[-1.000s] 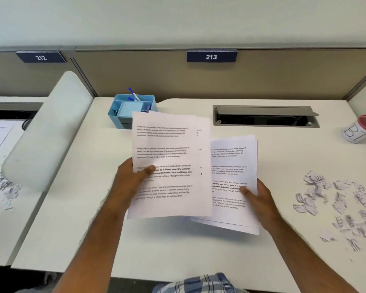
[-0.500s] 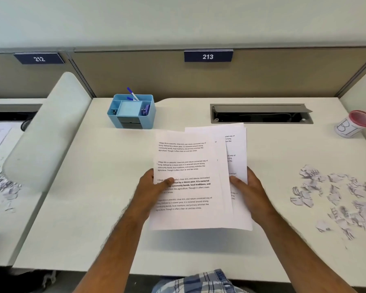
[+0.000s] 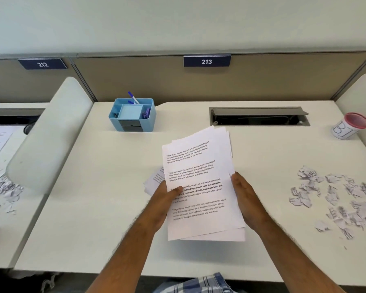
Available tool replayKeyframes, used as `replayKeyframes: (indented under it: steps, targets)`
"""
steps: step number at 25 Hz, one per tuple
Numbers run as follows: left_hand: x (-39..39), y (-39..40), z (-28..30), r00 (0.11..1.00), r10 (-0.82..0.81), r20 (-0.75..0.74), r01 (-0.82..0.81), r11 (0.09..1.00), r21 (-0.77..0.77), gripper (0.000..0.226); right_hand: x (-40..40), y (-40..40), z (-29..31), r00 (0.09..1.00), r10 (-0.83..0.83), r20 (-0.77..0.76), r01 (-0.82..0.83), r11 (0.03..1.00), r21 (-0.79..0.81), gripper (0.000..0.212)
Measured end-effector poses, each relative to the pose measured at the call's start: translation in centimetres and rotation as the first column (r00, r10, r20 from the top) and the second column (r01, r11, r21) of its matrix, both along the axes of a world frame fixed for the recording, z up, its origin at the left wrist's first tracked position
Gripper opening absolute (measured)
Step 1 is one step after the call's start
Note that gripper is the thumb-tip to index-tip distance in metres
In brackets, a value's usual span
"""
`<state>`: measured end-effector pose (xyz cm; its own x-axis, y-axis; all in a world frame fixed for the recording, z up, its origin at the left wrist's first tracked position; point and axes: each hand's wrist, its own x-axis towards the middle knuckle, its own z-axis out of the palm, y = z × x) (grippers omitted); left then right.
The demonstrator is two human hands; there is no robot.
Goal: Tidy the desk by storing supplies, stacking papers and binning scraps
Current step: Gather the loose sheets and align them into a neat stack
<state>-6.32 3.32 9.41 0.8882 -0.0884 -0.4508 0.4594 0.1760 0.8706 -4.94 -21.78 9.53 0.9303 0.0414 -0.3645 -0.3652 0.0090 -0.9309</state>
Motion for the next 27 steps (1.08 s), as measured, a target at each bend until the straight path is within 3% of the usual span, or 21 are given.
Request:
replayKeyframes:
  steps: [2, 5, 11, 17, 22, 27]
  targets:
    - [-0.1, 0.1, -0.1, 0.998, 0.002, 0.067, -0.011, 0.991, 0.134, 0.041, -0.1, -0.2, 0.4, 0.996, 0.079, 0.045, -0.081, 0.996, 0.035, 0.027]
    - [0.1, -0.3, 0.5, 0.989, 0.024, 0.146, -0.064, 0.959, 0.275, 0.041, 0.3, -1.0, 0.1, 0.976, 0.161, 0.146, -0.157, 0.987, -0.039, 0.032]
    - [1.2, -1.6, 1.6, 0.931, 0.046, 0.363, -0.197, 0.899, 0.392, 0.032, 1.0, -1.2, 1.1, 0.963, 0.05, 0.266, -0.042, 0.998, -0.037, 0.026]
    - [1.4, -2.1, 0.7, 0.956, -0.047, 0.29, -0.079, 0.91, 0.407, 0.037, 0.9, -1.8, 0.0, 0.96, 0.049, 0.277, -0.015, 0.992, -0.122, 0.03]
    - [1.6, -2.3, 1.2, 0.959, -0.036, 0.282, -0.095, 0.894, 0.437, 0.032, 1.3, -1.7, 0.5, 0.955, 0.064, 0.289, -0.013, 0.985, -0.174, 0.025]
    - [1.6, -2.3, 1.3, 0.962, -0.013, 0.274, -0.098, 0.917, 0.387, 0.045, 1.1, -2.4, -0.2, 0.962, 0.029, 0.271, 0.02, 0.984, -0.176, 0.036]
